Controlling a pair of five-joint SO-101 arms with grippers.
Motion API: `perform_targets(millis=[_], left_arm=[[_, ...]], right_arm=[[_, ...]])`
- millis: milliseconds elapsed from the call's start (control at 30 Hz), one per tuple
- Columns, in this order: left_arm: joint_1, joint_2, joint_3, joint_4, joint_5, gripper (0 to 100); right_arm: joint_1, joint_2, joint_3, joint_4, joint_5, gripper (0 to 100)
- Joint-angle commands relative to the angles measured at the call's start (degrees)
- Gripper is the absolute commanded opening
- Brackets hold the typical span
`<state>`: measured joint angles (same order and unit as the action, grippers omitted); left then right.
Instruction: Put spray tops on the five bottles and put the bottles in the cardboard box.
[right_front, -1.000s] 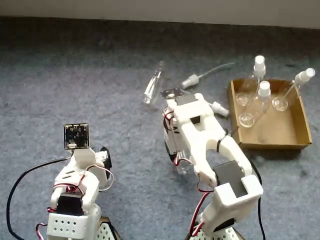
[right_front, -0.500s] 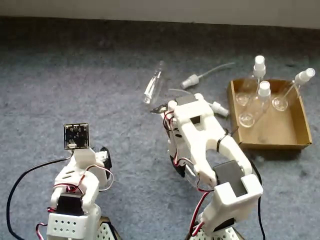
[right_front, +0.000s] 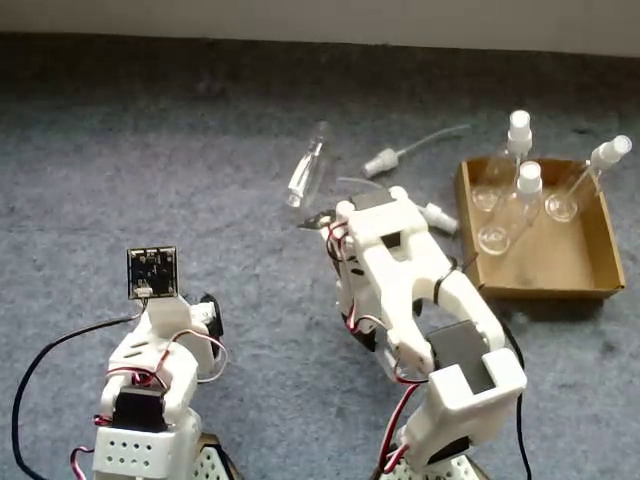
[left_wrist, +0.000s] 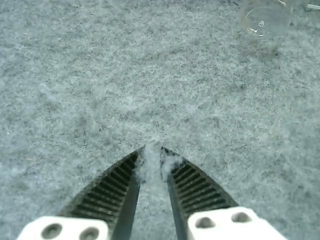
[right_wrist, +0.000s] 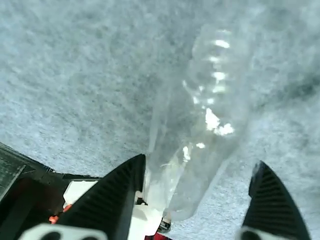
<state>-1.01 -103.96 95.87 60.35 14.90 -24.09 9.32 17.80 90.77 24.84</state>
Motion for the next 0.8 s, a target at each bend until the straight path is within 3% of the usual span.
perform_targets(millis=[0,367,533,667,767], left_arm=[[1.10,-0.22,1.27,-1.05,0.09,1],[1.19,-0.22,1.27,-1.05,0.09,1],[1.01,-0.22,1.27,-1.05,0.09,1],[1.10,-0.22,1.27,-1.05,0.09,1],[1.10,-0.22,1.27,-1.05,0.09,1]], right_arm=[[0.40,-1.27,-1.01,-1.10,0.62,31.0],[0.40,-1.19,-1.01,-11.56,0.09,31.0],[0.31,-1.63,-1.01,-9.10,0.09,31.0],[0.66,-1.63,-1.63,-6.55,-6.15,32.9],[0.31,-1.27,-1.63,-10.15,-7.03,36.9]])
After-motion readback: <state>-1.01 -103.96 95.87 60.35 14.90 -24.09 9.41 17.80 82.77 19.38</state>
